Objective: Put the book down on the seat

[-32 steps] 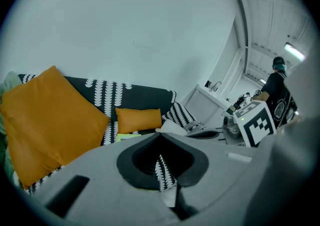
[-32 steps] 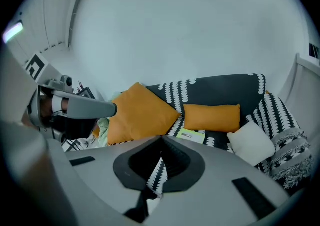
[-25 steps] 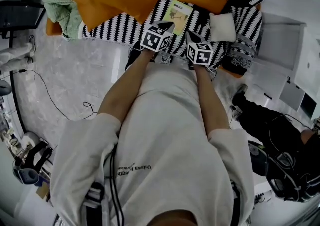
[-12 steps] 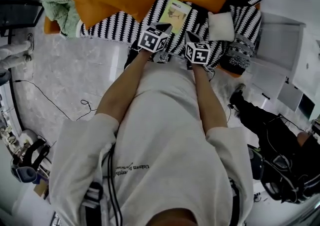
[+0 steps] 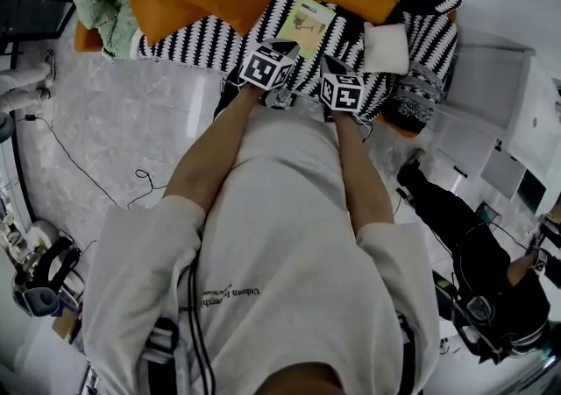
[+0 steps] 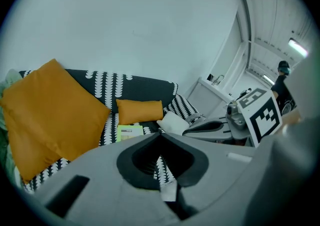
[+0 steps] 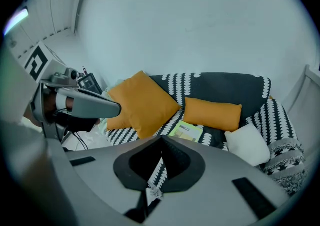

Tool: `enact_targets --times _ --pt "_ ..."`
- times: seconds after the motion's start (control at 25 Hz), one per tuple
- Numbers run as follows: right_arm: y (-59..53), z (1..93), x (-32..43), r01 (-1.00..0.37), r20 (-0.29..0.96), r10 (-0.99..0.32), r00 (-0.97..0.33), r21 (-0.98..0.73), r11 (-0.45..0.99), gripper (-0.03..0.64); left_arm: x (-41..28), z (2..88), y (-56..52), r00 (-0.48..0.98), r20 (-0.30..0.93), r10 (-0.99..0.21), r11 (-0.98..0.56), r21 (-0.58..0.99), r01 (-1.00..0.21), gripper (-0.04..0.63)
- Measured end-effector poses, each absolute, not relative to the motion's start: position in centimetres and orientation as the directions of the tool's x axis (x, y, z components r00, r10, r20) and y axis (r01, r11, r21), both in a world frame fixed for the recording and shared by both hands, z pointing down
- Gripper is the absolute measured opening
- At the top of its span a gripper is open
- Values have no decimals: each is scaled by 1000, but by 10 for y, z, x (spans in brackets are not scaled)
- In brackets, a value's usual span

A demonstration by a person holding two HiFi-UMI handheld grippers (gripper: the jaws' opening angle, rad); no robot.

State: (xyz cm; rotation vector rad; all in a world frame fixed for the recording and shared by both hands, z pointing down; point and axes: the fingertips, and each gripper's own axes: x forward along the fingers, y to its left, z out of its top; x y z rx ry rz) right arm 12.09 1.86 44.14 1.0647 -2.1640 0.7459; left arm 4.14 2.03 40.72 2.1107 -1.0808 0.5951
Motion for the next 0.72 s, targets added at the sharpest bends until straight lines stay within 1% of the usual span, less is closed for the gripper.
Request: enact_targets --times 0.32,0.72 --pt "14 446 120 -825 743 -470 -476 -192 531 6 35 401 14 546 644 -537 -416 361 -835 8" --pt "9 445 107 -814 734 -467 -493 -199 546 6 22 402 12 532 648 -546 -403 353 -844 8"
